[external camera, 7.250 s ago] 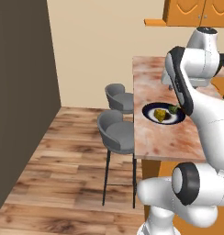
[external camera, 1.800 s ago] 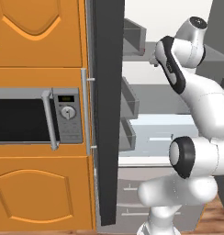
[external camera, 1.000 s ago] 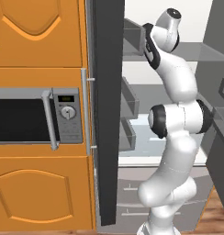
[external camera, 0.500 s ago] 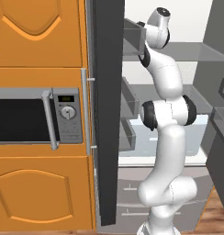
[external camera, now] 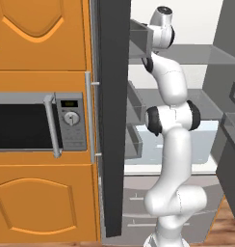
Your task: Take the cheese, steak, and broccoli from the fridge and place them on the plate on the dining counter to create an appetizer plate.
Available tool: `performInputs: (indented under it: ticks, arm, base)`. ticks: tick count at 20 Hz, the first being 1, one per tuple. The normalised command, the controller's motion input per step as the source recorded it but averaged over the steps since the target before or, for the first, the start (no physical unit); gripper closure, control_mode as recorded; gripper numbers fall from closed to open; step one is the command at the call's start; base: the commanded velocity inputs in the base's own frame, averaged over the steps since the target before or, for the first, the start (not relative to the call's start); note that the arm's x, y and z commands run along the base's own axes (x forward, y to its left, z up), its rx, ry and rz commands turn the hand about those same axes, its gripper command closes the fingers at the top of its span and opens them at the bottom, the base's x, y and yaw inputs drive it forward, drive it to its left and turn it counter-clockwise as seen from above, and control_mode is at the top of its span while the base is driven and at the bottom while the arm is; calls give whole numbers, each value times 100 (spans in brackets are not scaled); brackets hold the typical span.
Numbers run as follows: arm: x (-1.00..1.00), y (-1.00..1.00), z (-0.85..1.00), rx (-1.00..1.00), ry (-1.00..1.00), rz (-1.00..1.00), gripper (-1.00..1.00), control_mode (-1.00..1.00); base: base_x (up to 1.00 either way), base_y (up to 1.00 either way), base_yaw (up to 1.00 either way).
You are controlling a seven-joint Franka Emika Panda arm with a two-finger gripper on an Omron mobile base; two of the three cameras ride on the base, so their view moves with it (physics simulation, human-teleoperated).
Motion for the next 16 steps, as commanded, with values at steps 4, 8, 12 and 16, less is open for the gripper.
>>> performInputs:
  ticks: [4,8,12,16]
  arm:
    - [0,0,-35,-1,0,-17,-100,-100]
    - [0,0,-40,0,0,-13,-100,-100]
    - [0,0,-42,0,0,-5,100,-100]
    - [0,-4,-33,0,-2,0,100,-100]
  base:
    - [0,0,0]
    - [0,0,0]
    - [0,0,0]
    - [0,0,0]
